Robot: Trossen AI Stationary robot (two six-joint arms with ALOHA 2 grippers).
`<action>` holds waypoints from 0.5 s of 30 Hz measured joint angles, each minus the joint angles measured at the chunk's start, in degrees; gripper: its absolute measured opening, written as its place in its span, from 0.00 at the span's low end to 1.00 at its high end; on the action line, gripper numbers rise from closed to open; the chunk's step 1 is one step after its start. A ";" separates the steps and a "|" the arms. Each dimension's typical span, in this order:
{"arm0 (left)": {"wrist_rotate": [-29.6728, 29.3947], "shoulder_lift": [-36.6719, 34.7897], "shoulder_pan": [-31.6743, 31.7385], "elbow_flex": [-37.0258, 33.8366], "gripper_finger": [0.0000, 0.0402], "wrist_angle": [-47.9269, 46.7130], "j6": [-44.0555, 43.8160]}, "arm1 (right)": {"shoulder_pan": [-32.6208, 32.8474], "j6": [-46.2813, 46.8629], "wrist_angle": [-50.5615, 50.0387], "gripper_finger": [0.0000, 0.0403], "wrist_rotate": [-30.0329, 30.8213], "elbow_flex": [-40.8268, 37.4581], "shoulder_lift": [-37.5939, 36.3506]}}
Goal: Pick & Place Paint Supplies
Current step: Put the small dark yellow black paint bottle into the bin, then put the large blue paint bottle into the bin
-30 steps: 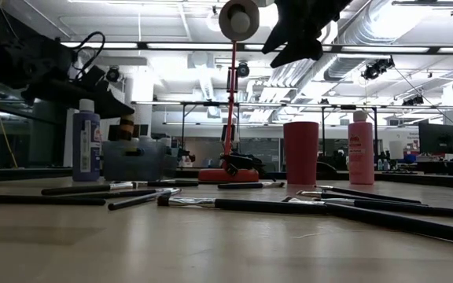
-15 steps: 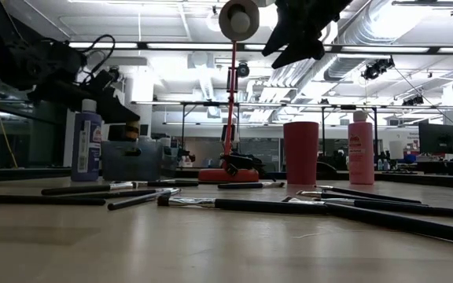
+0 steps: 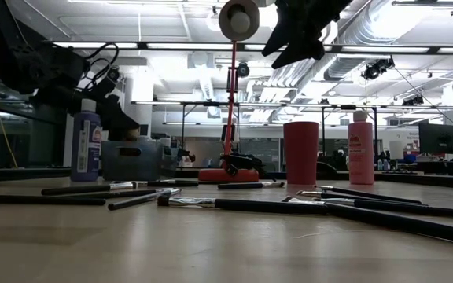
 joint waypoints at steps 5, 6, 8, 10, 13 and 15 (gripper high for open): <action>-0.16 0.00 0.00 0.00 0.46 -0.22 -0.01 | 0.00 -0.05 0.00 0.66 0.02 0.00 0.02; -0.17 0.00 0.00 0.00 0.47 -0.21 -0.02 | 0.02 -0.07 0.00 0.66 0.05 0.00 0.02; -0.17 0.00 0.00 0.00 0.47 -0.16 -0.02 | 0.00 -0.13 0.00 0.66 0.22 0.00 0.02; -0.21 0.00 0.00 0.00 0.47 -0.18 -0.02 | 0.01 -0.15 0.00 0.66 0.22 0.00 0.02; -0.21 0.00 0.00 0.00 0.47 -0.14 -0.58 | 0.01 -0.13 0.00 0.66 0.22 0.00 0.02; -0.19 -0.02 0.00 0.04 0.47 0.57 -1.84 | 0.00 -0.13 0.00 0.66 0.21 0.00 0.02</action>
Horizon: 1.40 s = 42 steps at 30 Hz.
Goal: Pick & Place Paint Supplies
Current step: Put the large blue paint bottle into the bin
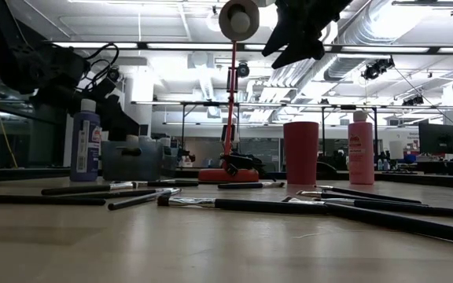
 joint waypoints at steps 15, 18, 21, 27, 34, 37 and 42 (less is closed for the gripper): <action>20.42 -4.81 0.00 12.71 0.47 -13.34 -2.74 | 0.02 0.15 -0.04 0.66 -0.82 0.00 0.00; 20.00 -9.92 0.00 13.99 0.45 -18.97 -1.77 | 0.02 0.09 -0.07 0.66 -0.88 0.00 0.00; 17.71 -16.64 0.00 14.79 0.40 -25.94 -0.78 | 0.02 -0.01 -0.09 0.66 -1.36 0.00 0.00; 15.60 -30.79 -0.02 14.88 0.34 -43.83 1.64 | 0.02 -0.20 -0.12 0.66 -2.75 0.00 0.00; 7.20 -48.34 -0.02 14.86 0.33 -67.51 7.88 | 0.02 -2.55 -0.15 0.66 -4.42 0.00 0.00; 3.80 -54.94 -0.01 14.86 0.34 -73.33 10.72 | 0.02 -3.69 -0.13 0.66 -5.22 0.00 0.00; -0.33 -61.76 0.00 14.86 0.45 -80.79 12.29 | 0.02 -4.96 -0.11 0.66 -5.27 0.00 0.00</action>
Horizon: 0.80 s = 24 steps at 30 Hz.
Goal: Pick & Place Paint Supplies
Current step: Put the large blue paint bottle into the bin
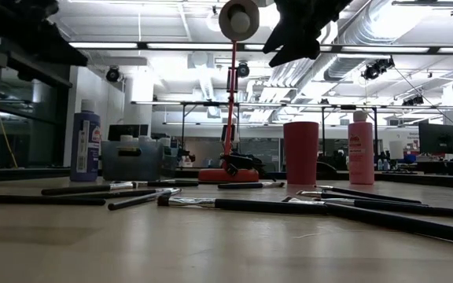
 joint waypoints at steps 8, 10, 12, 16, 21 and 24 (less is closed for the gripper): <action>-5.24 -0.07 -0.02 -0.82 0.72 -9.74 -1.37 | 0.00 -0.04 0.04 0.66 -0.02 0.00 0.00; -5.22 0.07 -0.02 -1.92 0.74 -8.47 -1.52 | 0.00 -0.04 0.04 0.66 0.00 0.00 0.00; -5.22 0.38 -0.02 -3.33 0.75 -6.80 -1.54 | 0.00 -0.04 0.05 0.66 0.00 0.00 0.00; -4.56 0.64 -0.02 -6.08 0.73 -3.34 -4.58 | 0.00 -0.03 0.07 0.66 0.00 0.00 0.00; -5.49 1.16 -0.02 -6.90 0.71 -1.58 -6.45 | 0.00 0.05 0.07 0.66 0.02 0.00 0.00; -5.97 1.94 -0.02 -7.35 0.70 -0.68 -6.49 | 0.00 0.07 0.07 0.66 0.02 0.00 0.00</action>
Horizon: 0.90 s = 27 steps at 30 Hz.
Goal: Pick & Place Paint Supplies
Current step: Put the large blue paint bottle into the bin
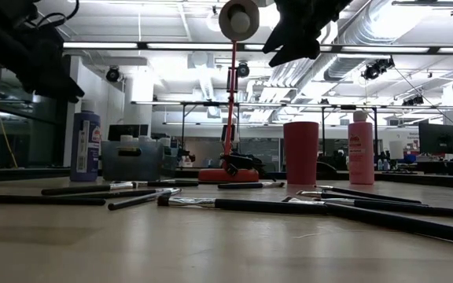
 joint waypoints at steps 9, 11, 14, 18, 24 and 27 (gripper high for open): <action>1.04 4.08 0.00 -3.27 0.67 8.95 -0.59 | 0.00 -0.07 0.02 0.66 0.02 0.00 0.00; 1.19 5.13 0.02 -3.73 0.67 9.42 -0.56 | 0.00 -0.07 0.02 0.66 0.02 0.00 0.00; 2.61 6.35 0.00 -3.95 0.67 9.24 -0.34 | 0.00 -0.07 0.00 0.66 0.01 0.00 0.00; 4.96 6.95 0.00 -3.95 0.67 9.30 0.94 | 0.00 -0.08 0.00 0.66 0.02 0.00 0.00; 4.50 6.90 0.01 -3.95 0.67 9.71 1.91 | 0.00 -0.18 0.00 0.66 0.02 0.00 0.00; 4.40 6.90 0.02 -3.95 0.67 10.82 2.14 | 0.00 -1.07 0.00 0.66 0.04 0.00 0.02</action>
